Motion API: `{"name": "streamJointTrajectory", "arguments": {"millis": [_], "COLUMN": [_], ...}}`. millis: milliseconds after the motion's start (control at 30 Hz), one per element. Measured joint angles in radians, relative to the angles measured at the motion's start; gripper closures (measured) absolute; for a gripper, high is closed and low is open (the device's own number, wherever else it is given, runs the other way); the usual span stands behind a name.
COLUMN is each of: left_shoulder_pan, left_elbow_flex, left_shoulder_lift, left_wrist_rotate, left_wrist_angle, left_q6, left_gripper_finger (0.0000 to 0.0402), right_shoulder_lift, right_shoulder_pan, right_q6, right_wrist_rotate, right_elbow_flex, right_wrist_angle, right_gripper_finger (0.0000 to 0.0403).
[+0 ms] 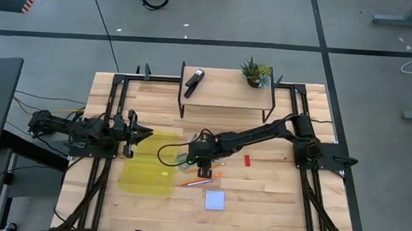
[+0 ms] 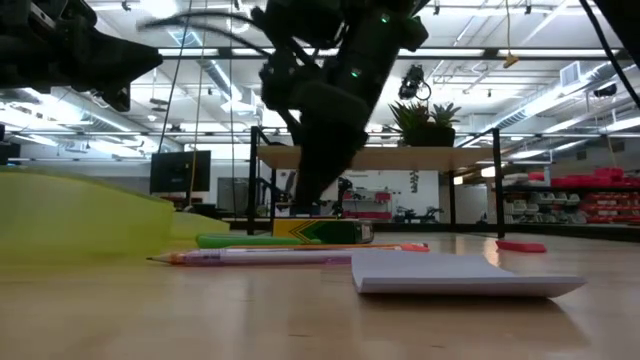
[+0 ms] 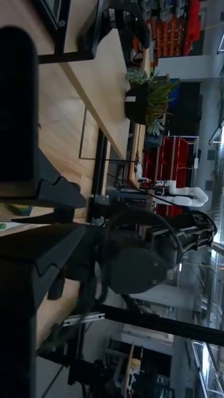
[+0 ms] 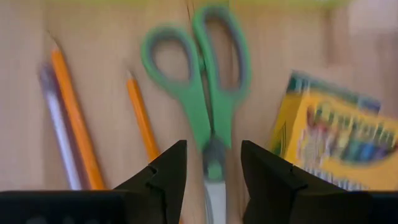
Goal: Pack school essentials
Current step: Put the green scissors into the yellow supply box
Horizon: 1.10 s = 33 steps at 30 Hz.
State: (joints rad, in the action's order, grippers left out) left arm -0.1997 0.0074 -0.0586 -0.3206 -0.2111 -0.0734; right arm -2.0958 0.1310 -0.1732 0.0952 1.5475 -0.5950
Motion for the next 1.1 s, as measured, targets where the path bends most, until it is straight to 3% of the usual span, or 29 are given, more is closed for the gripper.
{"name": "streamJointTrajectory", "arguments": {"millis": [1100], "left_shoulder_pan": [0.0], "left_elbow_flex": [0.0], "left_shoulder_lift": [0.0], "left_wrist_rotate": [-0.002], "left_wrist_angle": [0.005], "left_q6": [-0.016], "left_gripper_finger": [0.0344], "right_shoulder_lift": [-0.005], "right_shoulder_pan": [-0.004], "right_q6": [-0.044], "right_wrist_rotate": [0.021], "right_elbow_flex": [-0.066], "right_wrist_angle": [0.028], "right_gripper_finger": [0.0245]}}
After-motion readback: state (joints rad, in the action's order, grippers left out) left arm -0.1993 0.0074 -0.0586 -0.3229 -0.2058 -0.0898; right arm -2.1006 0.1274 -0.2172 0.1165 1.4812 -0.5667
